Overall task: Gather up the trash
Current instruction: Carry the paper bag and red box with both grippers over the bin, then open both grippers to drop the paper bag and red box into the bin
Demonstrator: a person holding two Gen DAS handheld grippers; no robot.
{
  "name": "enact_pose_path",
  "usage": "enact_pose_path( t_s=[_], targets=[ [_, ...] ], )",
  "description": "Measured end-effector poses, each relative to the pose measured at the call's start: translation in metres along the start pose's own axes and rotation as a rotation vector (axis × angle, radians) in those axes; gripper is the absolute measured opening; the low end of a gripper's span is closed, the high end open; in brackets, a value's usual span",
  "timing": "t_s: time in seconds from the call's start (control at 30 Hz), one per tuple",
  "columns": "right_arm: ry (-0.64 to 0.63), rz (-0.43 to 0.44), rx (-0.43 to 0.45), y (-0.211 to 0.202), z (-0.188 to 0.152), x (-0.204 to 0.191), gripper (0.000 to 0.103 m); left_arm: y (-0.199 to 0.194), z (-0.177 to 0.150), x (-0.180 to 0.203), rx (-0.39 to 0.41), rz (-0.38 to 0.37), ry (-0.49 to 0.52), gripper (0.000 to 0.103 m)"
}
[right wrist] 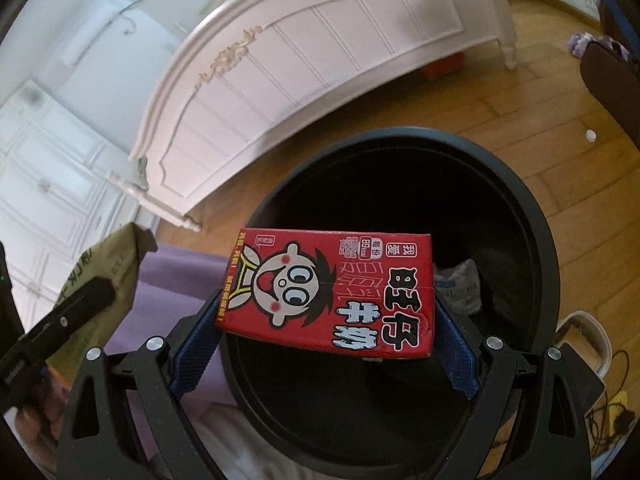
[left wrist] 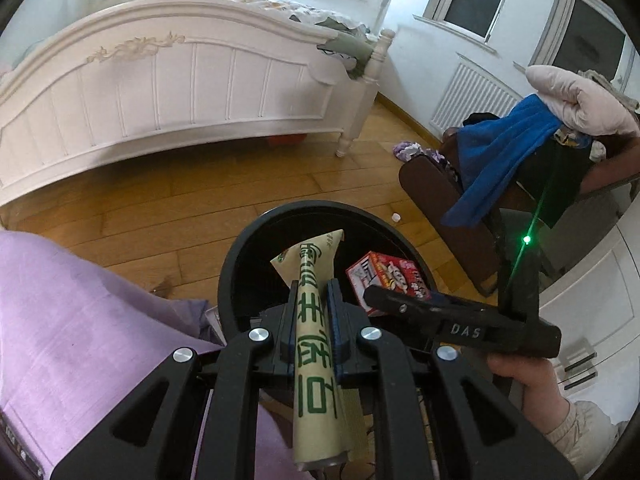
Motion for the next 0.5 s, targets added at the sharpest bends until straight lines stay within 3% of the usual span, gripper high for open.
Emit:
enact_pose_path(
  t_s=[0.17,0.23,0.3,0.37,0.5],
  targets=[
    [0.003,-0.011,-0.015,0.007,0.004,0.001,0.093,0.005,0.0,0.004,-0.016,0.007,0.027,0.017],
    [0.01,-0.018,-0.013,0.007,0.004,0.002,0.093,0.004,0.0,0.004,-0.015,0.006,0.031,0.022],
    [0.013,-0.021,-0.009,0.004,0.004,0.0,0.093,0.0,0.0,0.006,0.004,0.022,0.031,0.052],
    [0.011,-0.02,-0.007,0.003,0.003,-0.002,0.093,-0.007,0.0,0.004,0.037,0.047,0.028,0.07],
    [-0.002,-0.014,-0.001,-0.001,0.0,-0.008,0.093,-0.022,0.001,0.0,0.079,0.067,0.018,0.077]
  ],
)
Point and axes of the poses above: each gripper's, at about its wrist camera, not at the fingertips, and y roughly the way its jaws point, x to its right, z to its top, the point moved 1 cm from there along y, roughly the way its jaws point, and after that the axes turned 6 degrees about x, right-handed, at the moved point
